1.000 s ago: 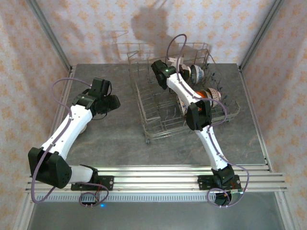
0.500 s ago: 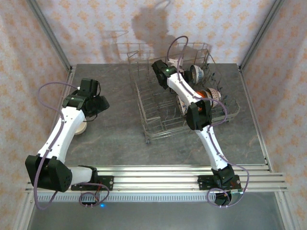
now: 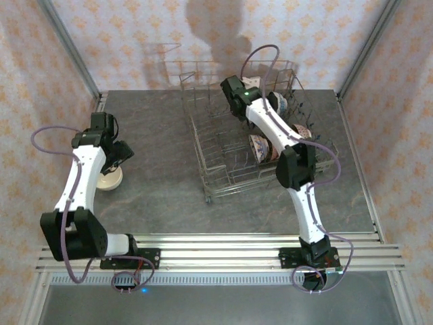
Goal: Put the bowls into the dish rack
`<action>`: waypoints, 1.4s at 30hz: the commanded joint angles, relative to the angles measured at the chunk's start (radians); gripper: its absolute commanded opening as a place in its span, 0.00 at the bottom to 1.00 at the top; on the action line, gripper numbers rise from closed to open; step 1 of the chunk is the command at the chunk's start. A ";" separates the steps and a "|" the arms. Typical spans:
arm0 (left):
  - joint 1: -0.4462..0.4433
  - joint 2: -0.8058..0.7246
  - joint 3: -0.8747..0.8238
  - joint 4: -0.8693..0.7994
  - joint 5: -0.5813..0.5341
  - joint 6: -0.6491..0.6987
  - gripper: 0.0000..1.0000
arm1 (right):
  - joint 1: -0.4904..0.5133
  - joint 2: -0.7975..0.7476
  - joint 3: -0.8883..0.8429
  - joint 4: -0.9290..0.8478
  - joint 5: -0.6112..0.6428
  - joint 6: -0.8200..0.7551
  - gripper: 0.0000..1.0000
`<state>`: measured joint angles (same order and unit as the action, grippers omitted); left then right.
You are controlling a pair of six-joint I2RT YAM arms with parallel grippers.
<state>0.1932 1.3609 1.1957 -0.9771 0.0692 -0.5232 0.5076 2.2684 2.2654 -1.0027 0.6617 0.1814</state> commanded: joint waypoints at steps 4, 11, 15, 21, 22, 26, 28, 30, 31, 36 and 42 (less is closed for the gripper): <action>0.075 0.138 0.038 0.000 -0.029 0.045 0.71 | -0.001 -0.148 -0.127 0.083 -0.067 -0.034 0.91; 0.117 0.276 0.072 0.055 -0.035 0.089 0.71 | -0.001 -0.262 -0.257 0.135 -0.077 -0.053 0.91; 0.127 0.354 0.117 0.078 -0.006 0.123 0.71 | -0.001 -0.283 -0.287 0.132 -0.080 -0.044 0.91; 0.131 0.448 0.165 0.089 0.040 0.144 0.62 | 0.001 -0.292 -0.302 0.112 -0.079 -0.020 0.91; 0.132 0.457 0.168 0.087 0.040 0.145 0.59 | 0.002 -0.293 -0.300 0.109 -0.078 -0.019 0.91; 0.138 0.475 0.159 0.101 0.042 0.147 0.50 | 0.005 -0.299 -0.296 0.100 -0.065 -0.019 0.91; 0.139 0.480 0.153 0.106 0.049 0.147 0.44 | 0.008 -0.303 -0.294 0.102 -0.051 -0.019 0.91; 0.138 0.484 0.147 0.109 0.055 0.152 0.37 | 0.009 -0.303 -0.284 0.099 -0.044 -0.019 0.91; 0.138 0.484 0.144 0.110 0.057 0.153 0.34 | 0.010 -0.303 -0.282 0.098 -0.043 -0.020 0.91; 0.139 0.480 0.125 0.120 0.078 0.158 0.19 | 0.019 -0.290 -0.242 0.074 -0.038 -0.011 0.91; 0.139 0.478 0.108 0.119 0.099 0.162 0.12 | 0.034 -0.288 -0.211 0.060 -0.038 -0.008 0.91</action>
<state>0.3279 1.8370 1.3239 -0.8661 0.1570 -0.3706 0.5312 2.0129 2.0151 -0.9039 0.5797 0.1558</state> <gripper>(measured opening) 0.126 0.911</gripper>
